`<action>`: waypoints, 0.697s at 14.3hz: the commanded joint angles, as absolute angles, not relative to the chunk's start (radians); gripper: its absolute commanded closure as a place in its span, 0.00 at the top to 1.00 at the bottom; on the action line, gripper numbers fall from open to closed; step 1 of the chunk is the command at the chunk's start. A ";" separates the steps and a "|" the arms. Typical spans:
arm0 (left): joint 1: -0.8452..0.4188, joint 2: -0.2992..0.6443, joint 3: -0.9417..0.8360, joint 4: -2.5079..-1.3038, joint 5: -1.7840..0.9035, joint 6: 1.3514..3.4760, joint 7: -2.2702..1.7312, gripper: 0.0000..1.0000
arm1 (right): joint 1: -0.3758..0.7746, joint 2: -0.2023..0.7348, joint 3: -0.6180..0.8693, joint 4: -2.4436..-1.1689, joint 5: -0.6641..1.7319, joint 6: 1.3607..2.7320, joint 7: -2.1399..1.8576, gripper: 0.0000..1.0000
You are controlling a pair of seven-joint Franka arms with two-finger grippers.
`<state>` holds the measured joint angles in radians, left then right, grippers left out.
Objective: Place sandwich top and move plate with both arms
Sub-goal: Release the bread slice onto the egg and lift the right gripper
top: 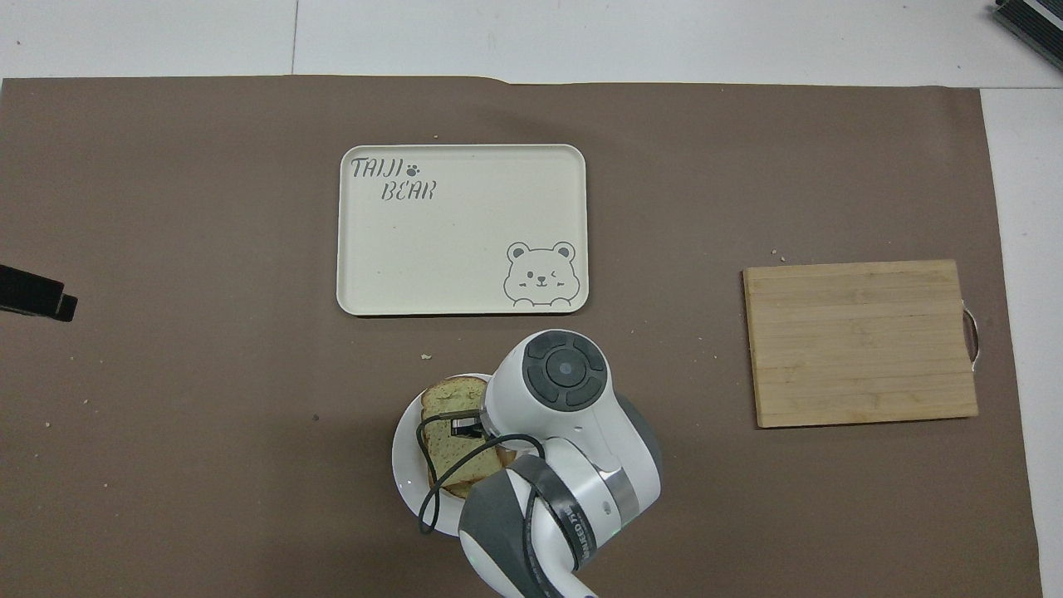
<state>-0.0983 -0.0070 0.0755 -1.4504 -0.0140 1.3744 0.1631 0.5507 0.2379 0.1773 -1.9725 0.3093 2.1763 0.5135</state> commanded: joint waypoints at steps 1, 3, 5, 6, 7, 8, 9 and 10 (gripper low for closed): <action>-0.083 -0.009 0.067 -1.439 -0.021 1.355 0.173 1.00 | 0.526 0.222 0.181 -1.997 0.336 2.198 0.485 0.04; -0.083 -0.009 0.067 -1.439 -0.021 1.355 0.173 1.00 | 0.520 0.229 0.173 -1.985 0.312 2.195 0.488 1.00; -0.084 -0.009 0.067 -1.439 -0.021 1.356 0.173 1.00 | 0.494 0.227 0.173 -1.964 0.247 2.197 0.488 1.00; -0.084 -0.009 0.067 -1.439 -0.021 1.355 0.173 1.00 | 0.471 0.216 0.173 -1.951 0.218 2.186 0.488 1.00; -0.084 -0.009 0.067 -1.439 -0.021 1.355 0.173 1.00 | 0.447 0.203 0.173 -1.939 0.204 2.177 0.486 1.00; -0.083 -0.009 0.067 -1.439 -0.021 1.355 0.173 1.00 | 0.419 0.187 0.172 -1.933 0.193 2.174 0.485 1.00; -0.083 -0.009 0.067 -1.439 -0.021 1.355 0.166 1.00 | 0.388 0.166 0.172 -1.933 0.167 2.174 0.485 1.00; -0.086 -0.009 0.067 -1.439 -0.021 1.355 0.167 1.00 | 0.362 0.149 0.172 -1.933 0.120 2.172 0.479 1.00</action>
